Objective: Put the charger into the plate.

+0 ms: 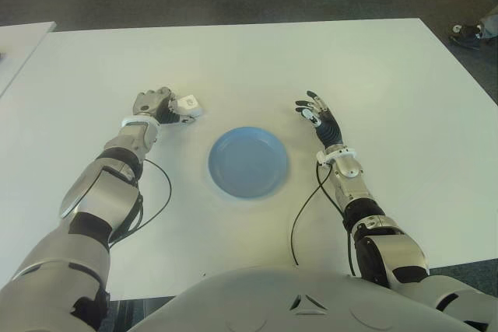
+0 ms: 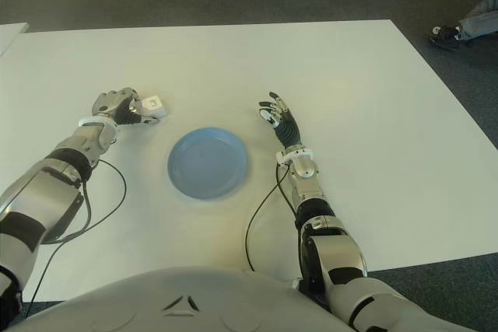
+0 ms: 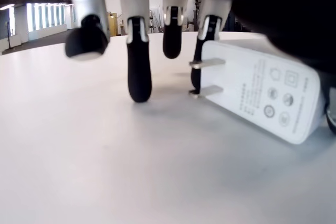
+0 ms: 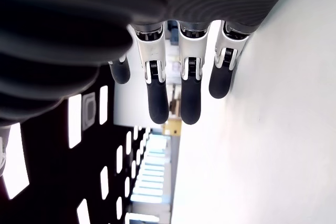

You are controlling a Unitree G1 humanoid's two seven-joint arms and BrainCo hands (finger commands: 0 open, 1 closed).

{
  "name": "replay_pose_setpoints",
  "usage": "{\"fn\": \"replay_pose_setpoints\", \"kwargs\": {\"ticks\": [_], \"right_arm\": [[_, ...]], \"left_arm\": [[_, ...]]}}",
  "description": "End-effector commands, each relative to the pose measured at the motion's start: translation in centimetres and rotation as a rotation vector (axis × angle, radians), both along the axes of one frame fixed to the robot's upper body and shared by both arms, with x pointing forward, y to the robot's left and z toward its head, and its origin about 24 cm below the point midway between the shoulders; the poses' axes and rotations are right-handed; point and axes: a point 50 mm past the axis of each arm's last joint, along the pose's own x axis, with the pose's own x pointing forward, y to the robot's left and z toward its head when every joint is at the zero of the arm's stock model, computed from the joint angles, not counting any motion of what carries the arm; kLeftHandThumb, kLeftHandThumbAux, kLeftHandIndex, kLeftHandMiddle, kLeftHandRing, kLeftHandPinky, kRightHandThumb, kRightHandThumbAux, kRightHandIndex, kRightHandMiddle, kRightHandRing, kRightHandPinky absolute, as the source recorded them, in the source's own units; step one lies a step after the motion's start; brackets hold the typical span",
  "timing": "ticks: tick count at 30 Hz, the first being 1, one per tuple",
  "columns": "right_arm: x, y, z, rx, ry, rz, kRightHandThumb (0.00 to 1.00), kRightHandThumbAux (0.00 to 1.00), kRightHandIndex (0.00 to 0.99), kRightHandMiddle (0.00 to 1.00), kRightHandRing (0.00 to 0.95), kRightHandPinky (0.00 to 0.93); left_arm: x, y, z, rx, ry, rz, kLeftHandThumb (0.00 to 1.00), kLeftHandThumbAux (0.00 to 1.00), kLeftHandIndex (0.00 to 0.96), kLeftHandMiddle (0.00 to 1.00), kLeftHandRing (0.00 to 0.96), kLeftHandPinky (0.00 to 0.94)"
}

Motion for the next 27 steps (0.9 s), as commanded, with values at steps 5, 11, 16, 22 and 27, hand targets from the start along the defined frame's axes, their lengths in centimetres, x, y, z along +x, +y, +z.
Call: {"fn": "replay_pose_setpoints", "kwargs": {"ticks": [5, 11, 16, 22, 27], "right_arm": [[-3.0, 0.3, -4.3, 0.001, 0.240, -0.011, 0.000, 0.412, 0.065, 0.274, 0.264, 0.197], [-3.0, 0.4, -4.3, 0.001, 0.241, -0.015, 0.000, 0.413, 0.064, 0.276, 0.270, 0.203], [-2.9, 0.4, -4.2, 0.005, 0.241, -0.018, 0.000, 0.421, 0.066, 0.280, 0.275, 0.225], [-2.9, 0.5, -4.2, 0.010, 0.240, -0.019, 0.000, 0.435, 0.071, 0.287, 0.284, 0.238], [-2.8, 0.5, -4.2, 0.012, 0.239, -0.021, 0.000, 0.446, 0.074, 0.290, 0.287, 0.244]], "left_arm": [[-2.0, 0.1, -2.5, -0.034, 0.121, 0.008, 0.751, 0.696, 0.442, 0.864, 0.858, 0.827], [-1.8, 0.0, -2.3, -0.053, 0.115, 0.003, 0.751, 0.697, 0.442, 0.865, 0.858, 0.822], [-1.6, -0.2, -2.1, -0.087, 0.101, 0.002, 0.751, 0.697, 0.442, 0.861, 0.855, 0.820], [-1.0, -0.4, -1.4, -0.146, 0.072, 0.020, 0.750, 0.697, 0.443, 0.851, 0.847, 0.828], [0.0, -1.0, -0.2, -0.182, 0.007, 0.002, 0.750, 0.697, 0.443, 0.851, 0.849, 0.834]]}}
